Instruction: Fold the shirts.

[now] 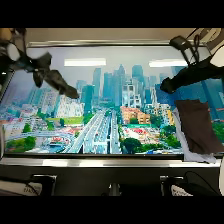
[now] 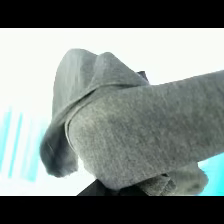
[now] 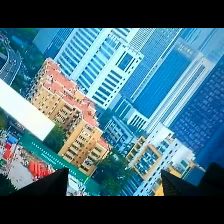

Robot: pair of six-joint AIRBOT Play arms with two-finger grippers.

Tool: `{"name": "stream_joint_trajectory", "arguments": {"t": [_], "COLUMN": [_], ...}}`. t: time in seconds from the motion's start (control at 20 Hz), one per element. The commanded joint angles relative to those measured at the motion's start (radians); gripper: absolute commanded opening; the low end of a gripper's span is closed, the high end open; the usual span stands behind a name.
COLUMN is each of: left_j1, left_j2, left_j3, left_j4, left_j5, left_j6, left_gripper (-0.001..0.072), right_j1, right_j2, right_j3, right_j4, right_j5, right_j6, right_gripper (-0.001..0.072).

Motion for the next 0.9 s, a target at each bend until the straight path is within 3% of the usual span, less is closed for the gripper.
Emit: {"name": "stream_joint_trajectory", "arguments": {"t": [0.0, 0.2, 0.4, 0.7, 0.85], "left_j1": [-0.136, -0.38, -0.543, -0.646, -0.655], "left_j2": [0.292, 0.488, 0.481, 0.363, 0.279], "left_j3": [0.023, 0.022, -0.045, -0.501, -0.665], "left_j4": [-0.16, -0.174, -0.175, -0.176, -0.191], "left_j5": [0.094, 0.163, 0.1, 0.159, 0.192], "left_j6": [0.032, -0.012, -0.039, -0.15, -0.248], "left_gripper": [0.0026, 0.0026, 0.0026, 0.0026, 0.0032], "right_j1": [0.001, 0.001, 0.001, 0.001, 0.001], "right_j2": [0.116, 0.335, 0.476, 0.395, 0.285], "right_j3": [0.069, 0.083, 0.082, 0.078, 0.022], "right_j4": [-0.075, -0.14, -0.17, -0.169, -0.121], "right_j5": [-0.072, -0.123, -0.026, 0.271, 0.308], "right_j6": [-0.017, 0.0, 0.036, 0.061, 0.062], "right_gripper": [0.0607, 0.0606, 0.0606, 0.0605, 0.0605]}}
